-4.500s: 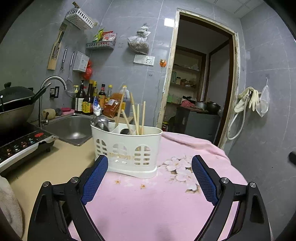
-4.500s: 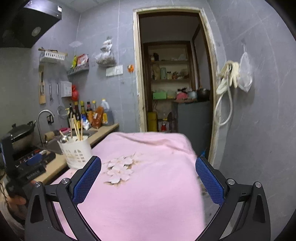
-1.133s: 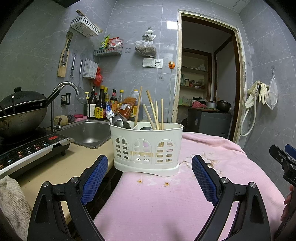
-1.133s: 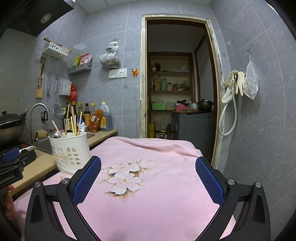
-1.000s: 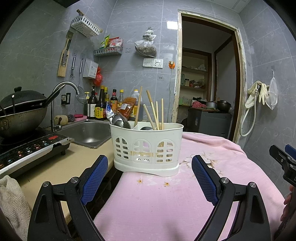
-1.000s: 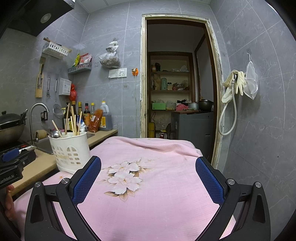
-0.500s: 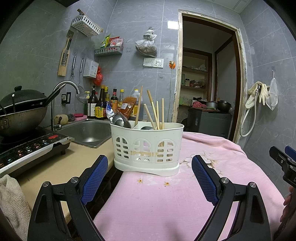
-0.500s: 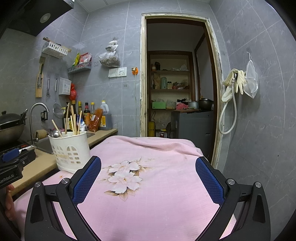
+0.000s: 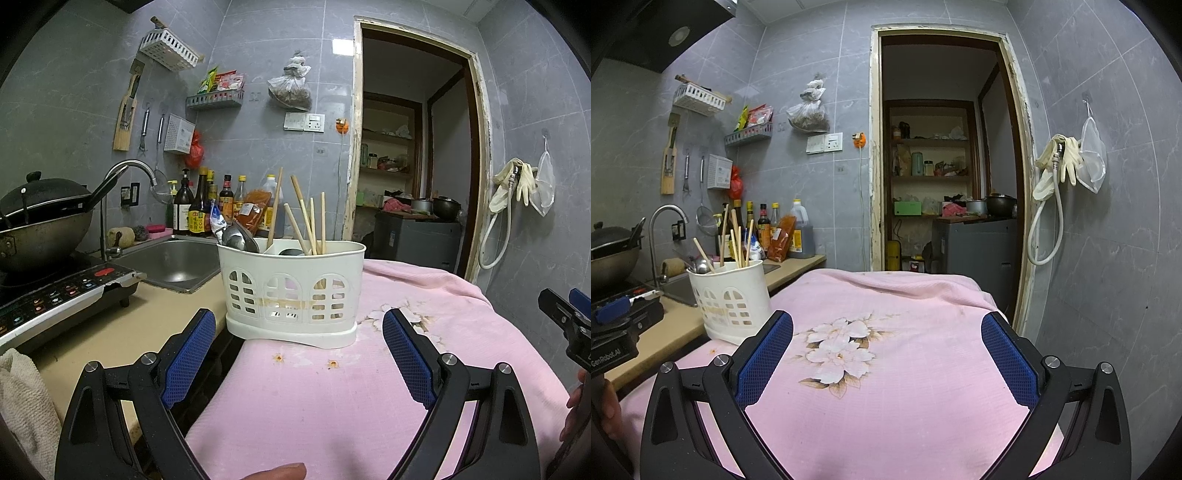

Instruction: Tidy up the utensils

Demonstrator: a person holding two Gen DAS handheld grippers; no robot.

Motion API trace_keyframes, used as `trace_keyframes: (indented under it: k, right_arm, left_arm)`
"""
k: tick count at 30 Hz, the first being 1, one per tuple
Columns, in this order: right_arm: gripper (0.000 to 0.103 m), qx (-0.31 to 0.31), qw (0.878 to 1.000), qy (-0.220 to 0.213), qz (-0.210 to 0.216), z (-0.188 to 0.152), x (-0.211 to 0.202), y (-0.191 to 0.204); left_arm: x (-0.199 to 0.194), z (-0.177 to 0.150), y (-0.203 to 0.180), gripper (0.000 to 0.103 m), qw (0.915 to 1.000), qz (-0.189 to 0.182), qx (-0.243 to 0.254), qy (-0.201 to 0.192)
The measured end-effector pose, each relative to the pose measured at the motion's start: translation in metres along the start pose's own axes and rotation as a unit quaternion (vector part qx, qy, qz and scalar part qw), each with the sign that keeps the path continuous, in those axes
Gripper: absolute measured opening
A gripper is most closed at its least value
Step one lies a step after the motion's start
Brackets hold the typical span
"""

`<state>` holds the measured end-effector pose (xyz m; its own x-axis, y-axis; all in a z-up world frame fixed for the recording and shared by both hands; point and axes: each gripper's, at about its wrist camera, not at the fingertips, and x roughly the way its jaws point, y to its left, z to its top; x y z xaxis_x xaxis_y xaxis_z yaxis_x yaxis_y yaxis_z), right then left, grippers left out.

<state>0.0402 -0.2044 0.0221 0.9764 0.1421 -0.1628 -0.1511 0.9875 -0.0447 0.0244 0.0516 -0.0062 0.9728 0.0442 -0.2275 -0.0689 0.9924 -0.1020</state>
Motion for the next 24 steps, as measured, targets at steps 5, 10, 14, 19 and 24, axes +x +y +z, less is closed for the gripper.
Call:
trace_keyframes:
  k: [5,10,14,19,24]
  right_arm:
    - [0.103,0.0,1.0,0.0,0.0,-0.0003,-0.0007,0.0002]
    - [0.103,0.0,1.0,0.0,0.0,0.0001,-0.0003,-0.0001]
    - [0.103,0.0,1.0,0.001,0.0,-0.0002,-0.0002,0.0]
    - [0.103,0.001,1.0,0.001,0.0,-0.0002,-0.0004,-0.0001]
    - [0.103,0.001,1.0,0.002,-0.001,-0.0008,0.0004,0.0004]
  left_arm:
    - [-0.0004,0.0009,0.0009,0.089,1.0,-0.008,0.003,0.0]
    - [-0.0013,0.0008,0.0009,0.089,0.9999,-0.013,0.005,0.0]
    - [-0.0007,0.0019,-0.0005,0.089,0.9999,-0.015,0.009,0.0]
    - [0.0,0.0023,-0.0006,0.089,0.9998,-0.015,0.012,0.001]
    - [0.0,0.0021,-0.0007,0.089,0.9998,-0.015,0.011,0.001]
